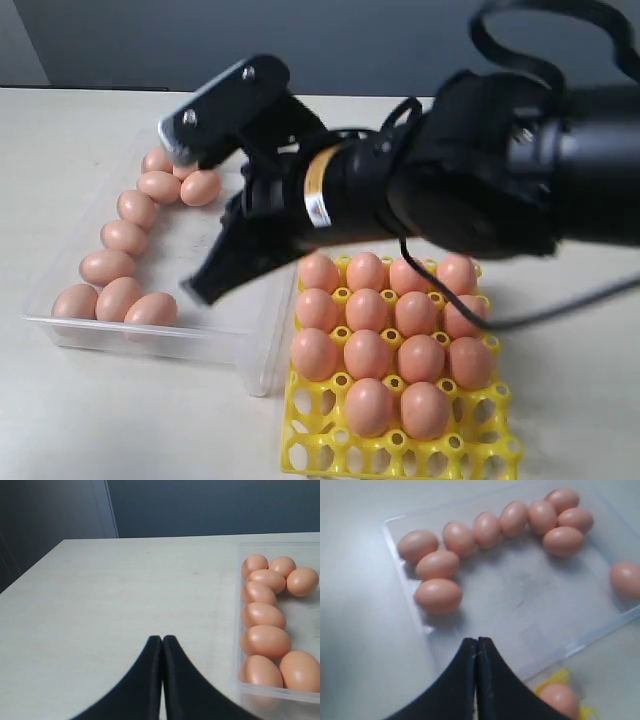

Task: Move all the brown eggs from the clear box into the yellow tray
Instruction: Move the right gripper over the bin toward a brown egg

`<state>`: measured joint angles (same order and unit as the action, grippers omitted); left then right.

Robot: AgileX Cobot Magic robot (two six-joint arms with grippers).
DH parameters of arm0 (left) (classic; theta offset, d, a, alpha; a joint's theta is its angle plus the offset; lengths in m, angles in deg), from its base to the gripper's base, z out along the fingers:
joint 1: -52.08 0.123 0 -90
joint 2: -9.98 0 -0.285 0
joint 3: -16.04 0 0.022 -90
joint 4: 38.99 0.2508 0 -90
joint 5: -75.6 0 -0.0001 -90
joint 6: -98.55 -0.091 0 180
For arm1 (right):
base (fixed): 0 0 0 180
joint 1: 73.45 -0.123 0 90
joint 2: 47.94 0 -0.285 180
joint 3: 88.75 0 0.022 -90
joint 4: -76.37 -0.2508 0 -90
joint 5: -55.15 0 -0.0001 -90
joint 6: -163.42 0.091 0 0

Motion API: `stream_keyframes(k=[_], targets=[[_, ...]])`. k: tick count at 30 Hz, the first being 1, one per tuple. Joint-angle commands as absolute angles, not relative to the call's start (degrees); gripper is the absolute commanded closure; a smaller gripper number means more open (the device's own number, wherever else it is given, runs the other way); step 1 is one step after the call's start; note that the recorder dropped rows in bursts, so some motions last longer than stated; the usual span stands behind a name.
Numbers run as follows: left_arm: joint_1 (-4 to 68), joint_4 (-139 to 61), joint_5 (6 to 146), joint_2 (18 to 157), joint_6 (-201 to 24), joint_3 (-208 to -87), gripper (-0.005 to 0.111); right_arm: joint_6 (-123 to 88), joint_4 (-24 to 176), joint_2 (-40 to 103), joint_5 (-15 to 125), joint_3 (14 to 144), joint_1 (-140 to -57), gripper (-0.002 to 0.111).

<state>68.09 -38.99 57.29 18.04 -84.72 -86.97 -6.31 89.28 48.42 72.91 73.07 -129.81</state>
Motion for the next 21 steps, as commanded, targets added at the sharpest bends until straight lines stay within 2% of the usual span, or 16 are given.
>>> stream_keyframes(k=[1, 6, 7, 13, 17, 19, 21], targets=[[67.83, -38.99, 57.91, 17.76, -84.69, -86.74, 0.106, -6.02, 88.81, 56.62, 77.05, 84.71, -119.9, 0.104], [67.83, -38.99, 57.91, 17.76, -84.69, -86.74, 0.106, -12.15, 80.96, 64.38, 84.78, 98.81, -111.66, 0.073], [67.83, -38.99, 57.91, 17.76, -84.69, -86.74, 0.106, -14.18, 79.52, 65.23, 85.8, 100.49, -110.96, 0.069], [67.83, -38.99, 57.91, 17.76, -84.69, -86.74, 0.106, -47.62, 60.08, 75.32, 100.74, 113.83, -109.5, 0.066], [67.83, -38.99, 57.91, 17.76, -84.69, -86.74, 0.106, -50.41, 59.63, 82.85, 109.52, 121.63, -109.5, 0.066], [67.83, -38.99, 57.91, 17.76, -84.69, -86.74, 0.106, -53.28, 54.82, 85.99, 114.48, 124.8, -109.6, 0.061], [67.83, -38.99, 57.91, 17.76, -84.69, -86.74, 0.106, -57.31, 48.76, 87.57, 117.79, 126.06, -110.55, 0.048]])
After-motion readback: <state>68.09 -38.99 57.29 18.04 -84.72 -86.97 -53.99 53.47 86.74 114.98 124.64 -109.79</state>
